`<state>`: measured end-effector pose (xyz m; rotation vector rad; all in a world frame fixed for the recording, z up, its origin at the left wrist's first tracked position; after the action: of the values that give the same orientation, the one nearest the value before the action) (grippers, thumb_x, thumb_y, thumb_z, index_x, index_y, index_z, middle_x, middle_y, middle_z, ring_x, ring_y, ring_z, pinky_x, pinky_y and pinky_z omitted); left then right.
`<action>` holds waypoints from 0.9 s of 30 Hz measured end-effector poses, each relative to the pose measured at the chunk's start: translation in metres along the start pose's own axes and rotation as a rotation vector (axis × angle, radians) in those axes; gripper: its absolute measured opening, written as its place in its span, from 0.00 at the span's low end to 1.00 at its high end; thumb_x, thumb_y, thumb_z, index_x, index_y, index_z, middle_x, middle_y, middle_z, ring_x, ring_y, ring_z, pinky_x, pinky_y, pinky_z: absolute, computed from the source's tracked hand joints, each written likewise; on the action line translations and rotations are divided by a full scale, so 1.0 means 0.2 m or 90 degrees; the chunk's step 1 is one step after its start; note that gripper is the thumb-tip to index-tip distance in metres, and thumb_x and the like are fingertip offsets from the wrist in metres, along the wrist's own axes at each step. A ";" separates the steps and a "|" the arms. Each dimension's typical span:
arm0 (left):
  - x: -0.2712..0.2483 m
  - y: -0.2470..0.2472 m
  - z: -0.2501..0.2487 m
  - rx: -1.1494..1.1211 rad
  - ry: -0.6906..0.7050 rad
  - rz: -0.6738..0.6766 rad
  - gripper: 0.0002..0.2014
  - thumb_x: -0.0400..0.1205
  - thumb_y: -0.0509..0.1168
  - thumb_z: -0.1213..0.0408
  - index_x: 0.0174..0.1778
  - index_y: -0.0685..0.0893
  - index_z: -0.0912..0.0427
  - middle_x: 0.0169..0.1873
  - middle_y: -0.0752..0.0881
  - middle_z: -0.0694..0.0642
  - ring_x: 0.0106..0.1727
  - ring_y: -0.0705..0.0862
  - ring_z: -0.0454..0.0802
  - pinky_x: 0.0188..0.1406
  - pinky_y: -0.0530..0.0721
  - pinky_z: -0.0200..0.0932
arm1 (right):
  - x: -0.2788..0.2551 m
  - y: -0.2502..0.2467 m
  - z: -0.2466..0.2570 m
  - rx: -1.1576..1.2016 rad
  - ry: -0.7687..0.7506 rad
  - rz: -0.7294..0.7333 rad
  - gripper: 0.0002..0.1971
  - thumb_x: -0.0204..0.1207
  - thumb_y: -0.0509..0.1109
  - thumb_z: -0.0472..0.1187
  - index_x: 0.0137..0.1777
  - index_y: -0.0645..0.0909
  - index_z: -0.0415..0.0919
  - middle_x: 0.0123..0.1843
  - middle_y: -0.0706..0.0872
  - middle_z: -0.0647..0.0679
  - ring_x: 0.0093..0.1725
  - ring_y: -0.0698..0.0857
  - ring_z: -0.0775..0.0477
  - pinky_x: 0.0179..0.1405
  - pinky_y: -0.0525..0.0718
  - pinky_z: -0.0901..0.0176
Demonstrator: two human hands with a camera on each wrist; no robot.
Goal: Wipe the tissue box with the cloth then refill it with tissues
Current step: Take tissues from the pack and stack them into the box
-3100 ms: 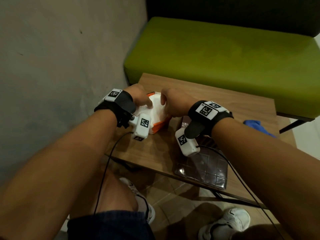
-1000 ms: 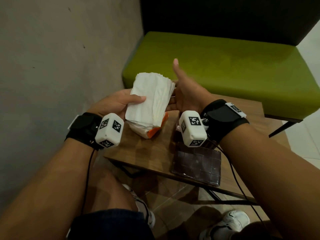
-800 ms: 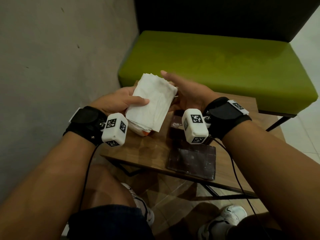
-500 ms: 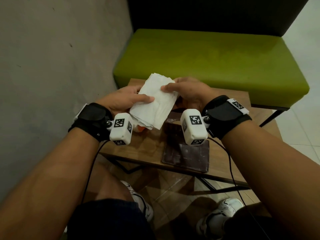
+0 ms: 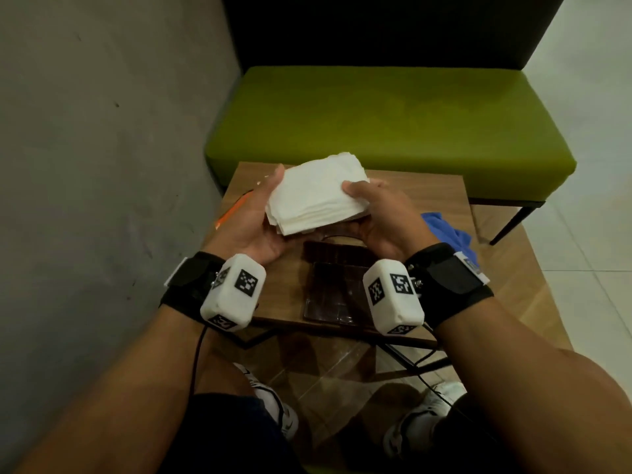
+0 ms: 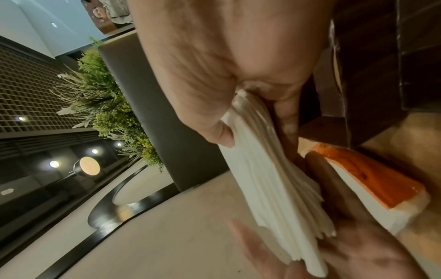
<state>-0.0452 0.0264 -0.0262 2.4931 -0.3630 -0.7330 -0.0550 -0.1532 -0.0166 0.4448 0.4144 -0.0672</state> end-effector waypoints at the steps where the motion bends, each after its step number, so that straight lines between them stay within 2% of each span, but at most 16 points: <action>1: 0.00 0.01 -0.01 0.015 0.024 -0.018 0.28 0.90 0.70 0.49 0.84 0.80 0.59 0.78 0.86 0.64 0.81 0.84 0.65 0.86 0.77 0.69 | -0.01 -0.03 -0.01 0.000 -0.005 -0.019 0.21 0.84 0.73 0.34 0.73 0.72 0.29 0.66 0.87 0.29 0.59 0.91 0.27 0.57 0.90 0.19; 3: 0.00 0.02 -0.02 0.066 0.063 -0.067 0.19 0.92 0.69 0.62 0.79 0.83 0.60 0.74 0.90 0.63 0.76 0.88 0.62 0.82 0.82 0.65 | -0.03 -0.07 -0.02 -0.009 -0.011 -0.047 0.31 0.79 0.78 0.38 0.78 0.72 0.26 0.70 0.88 0.30 0.66 0.90 0.27 0.56 0.94 0.31; 5: -0.01 0.03 -0.01 0.125 0.075 -0.095 0.11 0.92 0.68 0.66 0.70 0.87 0.60 0.69 0.93 0.62 0.71 0.92 0.60 0.72 0.90 0.59 | -0.05 -0.10 -0.02 -0.031 -0.016 -0.068 0.36 0.75 0.81 0.47 0.78 0.76 0.29 0.68 0.91 0.34 0.68 0.91 0.31 0.60 0.93 0.38; 7: -0.01 0.04 0.00 0.162 0.083 -0.111 0.11 0.92 0.69 0.65 0.69 0.88 0.61 0.66 0.94 0.61 0.68 0.93 0.58 0.66 0.93 0.54 | -0.06 -0.12 -0.02 -0.046 -0.016 -0.070 0.30 0.81 0.79 0.49 0.75 0.80 0.29 0.64 0.94 0.37 0.64 0.93 0.33 0.58 0.93 0.43; 10: 0.02 0.04 0.02 0.203 0.104 -0.142 0.16 0.92 0.70 0.62 0.74 0.85 0.64 0.66 0.94 0.60 0.67 0.94 0.57 0.70 0.91 0.55 | -0.05 -0.12 0.00 -0.069 -0.023 -0.061 0.15 0.88 0.72 0.40 0.64 0.85 0.26 0.57 0.95 0.35 0.57 0.95 0.35 0.59 0.93 0.43; 12: 0.04 0.06 0.03 0.224 0.101 -0.154 0.19 0.92 0.70 0.57 0.75 0.84 0.65 0.66 0.94 0.60 0.65 0.95 0.54 0.67 0.92 0.52 | -0.04 -0.12 -0.01 -0.086 -0.040 -0.087 0.05 0.90 0.69 0.35 0.54 0.82 0.33 0.51 0.93 0.39 0.48 0.93 0.42 0.53 0.93 0.46; 13: 0.04 0.08 0.04 0.237 0.093 -0.144 0.20 0.92 0.70 0.56 0.76 0.84 0.64 0.65 0.95 0.58 0.64 0.95 0.53 0.63 0.93 0.49 | -0.03 -0.13 -0.01 -0.091 -0.050 -0.110 0.04 0.90 0.69 0.34 0.53 0.81 0.34 0.52 0.92 0.39 0.47 0.92 0.44 0.54 0.92 0.45; 14: 0.05 0.09 0.05 0.258 0.084 -0.120 0.21 0.91 0.71 0.56 0.77 0.83 0.63 0.65 0.94 0.57 0.63 0.95 0.52 0.58 0.95 0.47 | -0.02 -0.13 -0.01 -0.087 -0.059 -0.125 0.03 0.90 0.69 0.34 0.57 0.81 0.33 0.56 0.92 0.37 0.49 0.92 0.42 0.56 0.92 0.42; 16: 0.06 0.11 0.06 0.303 0.069 -0.056 0.21 0.90 0.72 0.63 0.80 0.81 0.62 0.68 0.93 0.58 0.62 0.94 0.51 0.49 0.96 0.46 | 0.00 -0.14 -0.03 -0.076 -0.070 -0.147 0.10 0.90 0.68 0.35 0.67 0.78 0.30 0.63 0.91 0.34 0.56 0.93 0.38 0.59 0.93 0.40; 17: 0.07 0.10 0.07 0.314 0.061 -0.033 0.22 0.90 0.71 0.69 0.81 0.80 0.62 0.70 0.92 0.58 0.63 0.94 0.52 0.49 0.96 0.45 | 0.00 -0.15 -0.03 -0.074 -0.072 -0.149 0.11 0.90 0.69 0.35 0.68 0.77 0.32 0.64 0.90 0.35 0.58 0.93 0.38 0.60 0.93 0.41; 18: 0.07 0.09 0.07 0.318 0.055 -0.019 0.24 0.89 0.71 0.73 0.82 0.79 0.62 0.72 0.91 0.59 0.66 0.93 0.53 0.54 0.95 0.44 | 0.00 -0.16 -0.04 -0.074 -0.071 -0.139 0.10 0.90 0.69 0.36 0.67 0.76 0.34 0.63 0.90 0.36 0.59 0.93 0.37 0.60 0.94 0.41; 21: 0.09 0.06 0.07 0.309 0.041 0.023 0.28 0.90 0.67 0.78 0.87 0.74 0.63 0.77 0.87 0.59 0.77 0.88 0.55 0.73 0.89 0.46 | -0.01 -0.18 -0.06 -0.072 -0.053 -0.081 0.17 0.89 0.71 0.35 0.72 0.73 0.31 0.64 0.90 0.35 0.60 0.93 0.38 0.53 0.94 0.48; 23: 0.09 0.05 0.08 0.312 0.034 0.043 0.29 0.90 0.65 0.79 0.88 0.71 0.62 0.80 0.85 0.59 0.79 0.86 0.55 0.77 0.86 0.47 | -0.03 -0.20 -0.07 -0.089 -0.047 -0.048 0.19 0.88 0.71 0.34 0.75 0.72 0.32 0.66 0.89 0.35 0.59 0.94 0.40 0.49 0.94 0.53; 25: 0.09 0.05 0.10 0.316 0.030 0.048 0.30 0.90 0.66 0.79 0.89 0.70 0.61 0.80 0.85 0.58 0.80 0.85 0.55 0.78 0.86 0.49 | -0.03 -0.22 -0.08 -0.112 -0.044 -0.030 0.20 0.88 0.71 0.33 0.77 0.71 0.34 0.68 0.89 0.37 0.62 0.93 0.41 0.54 0.94 0.53; 27: 0.09 0.05 0.10 0.325 0.050 0.015 0.32 0.88 0.70 0.79 0.88 0.69 0.61 0.78 0.86 0.59 0.80 0.85 0.56 0.76 0.87 0.49 | -0.03 -0.24 -0.09 -0.118 -0.052 -0.049 0.21 0.88 0.71 0.33 0.78 0.71 0.36 0.68 0.88 0.39 0.63 0.92 0.41 0.57 0.93 0.50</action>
<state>-0.0433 0.0035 -0.0431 2.9760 -0.6137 -0.5836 -0.0750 -0.1894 -0.0476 0.2427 0.3540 -0.1206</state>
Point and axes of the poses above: each hand's wrist, its own x-axis towards the middle knuckle, its own y-axis out of the palm, z = x × y, the point moved 6 cm from there along x, towards the middle knuckle
